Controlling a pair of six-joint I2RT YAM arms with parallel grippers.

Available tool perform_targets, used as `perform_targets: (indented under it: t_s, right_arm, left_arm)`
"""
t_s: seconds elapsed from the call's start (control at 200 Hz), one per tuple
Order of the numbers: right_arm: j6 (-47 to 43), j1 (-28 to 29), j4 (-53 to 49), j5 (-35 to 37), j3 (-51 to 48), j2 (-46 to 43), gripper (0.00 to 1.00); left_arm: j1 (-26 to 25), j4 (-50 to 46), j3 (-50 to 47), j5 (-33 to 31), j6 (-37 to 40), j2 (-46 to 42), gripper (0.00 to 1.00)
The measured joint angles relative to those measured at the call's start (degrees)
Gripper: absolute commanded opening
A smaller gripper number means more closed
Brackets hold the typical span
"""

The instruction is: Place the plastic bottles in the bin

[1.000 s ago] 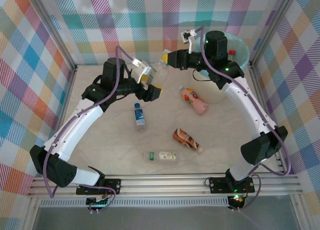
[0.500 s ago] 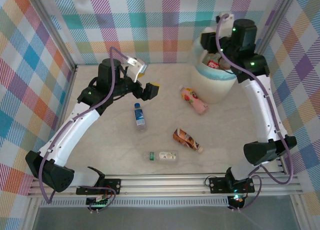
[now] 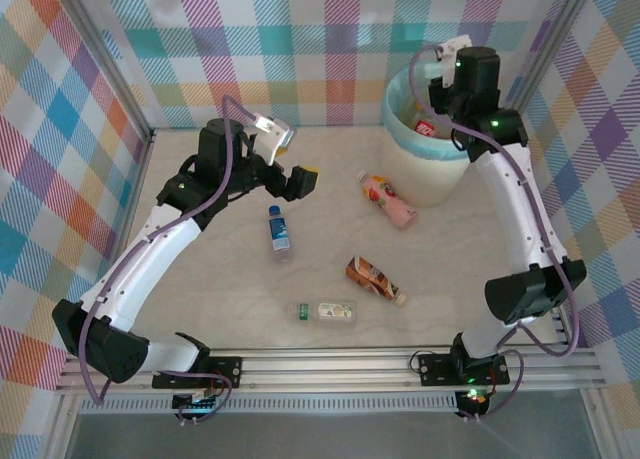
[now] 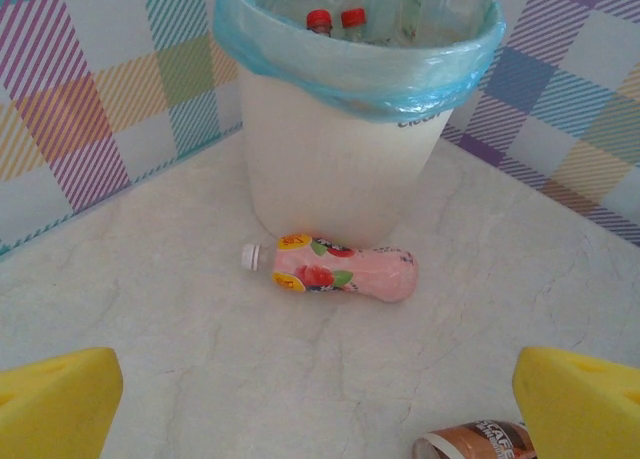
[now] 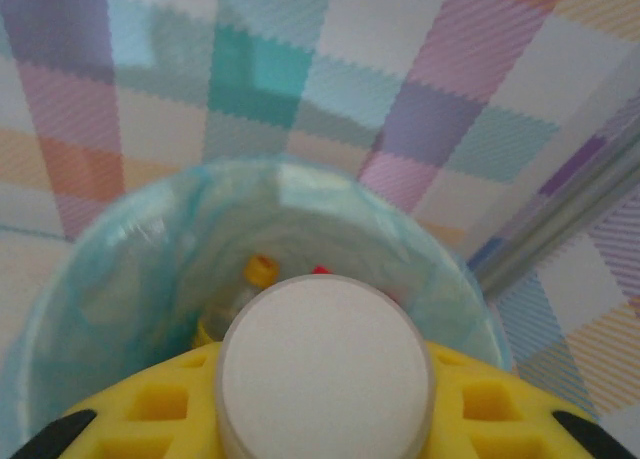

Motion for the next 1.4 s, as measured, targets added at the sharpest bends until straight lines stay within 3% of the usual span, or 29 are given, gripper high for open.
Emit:
perform_targets:
  t_s: [0.135, 0.31, 0.705, 0.965, 1.22, 1.31, 1.4]
  right_arm:
    - [-0.81, 0.17, 1.14, 2.01, -5.01, 0.00, 0.31]
    - [1.07, 0.17, 1.44, 2.25, -6.08, -0.11, 0.33]
    - [10.51, 0.09, 1.51, -3.19, -9.01, -0.31, 0.35]
    - [16.02, -1.88, 4.07, -7.76, -10.91, 2.71, 0.46]
    - [18.64, -3.58, 3.26, -10.38, -9.53, 6.38, 0.49]
    - [19.06, -3.58, 2.67, -10.62, -9.40, 6.40, 0.66]
    - [19.50, -3.61, 2.67, -10.40, -9.31, 6.40, 0.67]
  left_arm:
    - [0.00, -0.02, 0.00, -0.46, -0.20, 0.33, 1.00]
    - [0.00, -0.02, 0.00, -0.83, -0.42, 0.61, 1.00]
    - [0.00, -0.04, 0.00, -1.42, -0.42, 2.05, 1.00]
    - [-0.02, -0.22, 0.00, -2.08, -0.39, 2.10, 1.00]
    - [0.00, -0.24, 0.00, -2.36, -0.39, 2.10, 1.00]
    - [0.00, -0.24, 0.00, -2.36, -0.39, 2.10, 1.00]
    - [0.00, -0.22, 0.00, -2.36, -0.39, 2.10, 1.00]
